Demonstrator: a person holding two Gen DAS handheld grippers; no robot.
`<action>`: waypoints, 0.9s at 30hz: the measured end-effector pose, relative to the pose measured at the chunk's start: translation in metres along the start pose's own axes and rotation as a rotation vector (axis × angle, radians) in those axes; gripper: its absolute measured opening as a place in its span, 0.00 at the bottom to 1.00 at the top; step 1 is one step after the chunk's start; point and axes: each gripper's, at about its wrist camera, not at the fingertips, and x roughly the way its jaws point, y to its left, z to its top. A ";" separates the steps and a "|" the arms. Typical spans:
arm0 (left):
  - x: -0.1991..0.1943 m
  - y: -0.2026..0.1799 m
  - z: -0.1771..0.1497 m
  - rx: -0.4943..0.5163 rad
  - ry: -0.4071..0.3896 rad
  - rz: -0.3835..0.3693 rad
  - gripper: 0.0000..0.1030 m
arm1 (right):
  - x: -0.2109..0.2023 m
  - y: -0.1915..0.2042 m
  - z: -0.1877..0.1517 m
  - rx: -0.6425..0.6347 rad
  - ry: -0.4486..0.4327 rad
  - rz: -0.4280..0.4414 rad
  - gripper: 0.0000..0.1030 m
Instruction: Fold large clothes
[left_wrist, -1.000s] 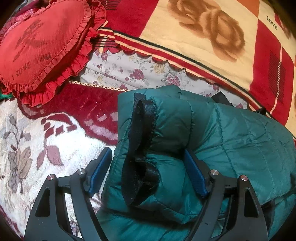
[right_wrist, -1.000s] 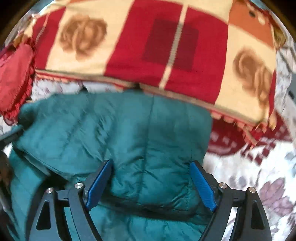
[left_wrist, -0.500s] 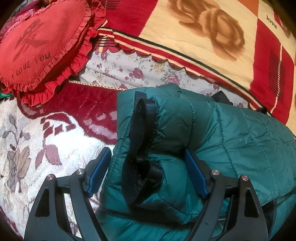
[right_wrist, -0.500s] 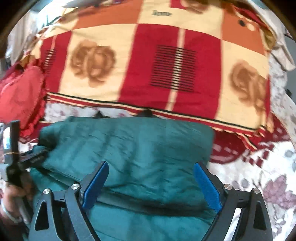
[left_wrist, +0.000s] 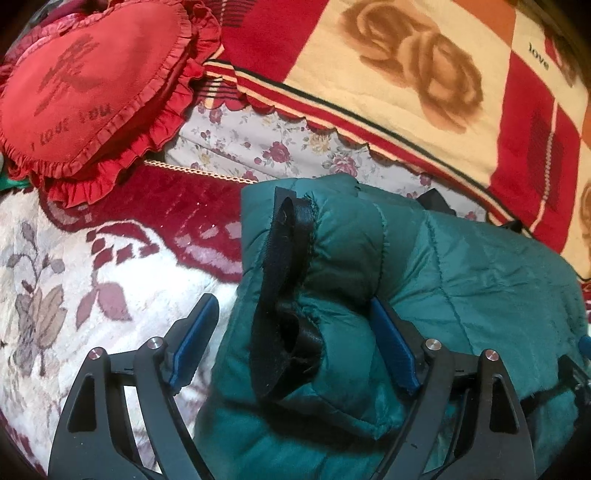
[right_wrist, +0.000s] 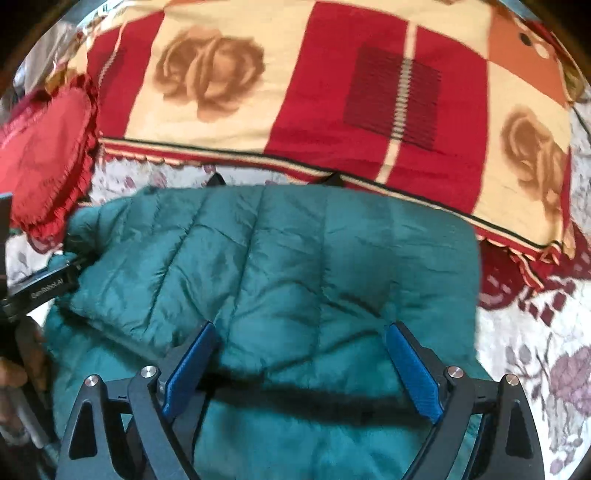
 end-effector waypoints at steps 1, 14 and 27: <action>-0.004 0.002 -0.002 -0.005 -0.003 -0.005 0.81 | -0.009 -0.003 -0.004 -0.002 -0.014 0.000 0.89; -0.085 0.010 -0.051 0.078 -0.049 -0.037 0.81 | -0.071 -0.030 -0.056 0.056 -0.015 0.006 0.89; -0.138 0.037 -0.120 0.102 -0.048 -0.043 0.81 | -0.103 -0.022 -0.116 0.028 0.007 0.005 0.89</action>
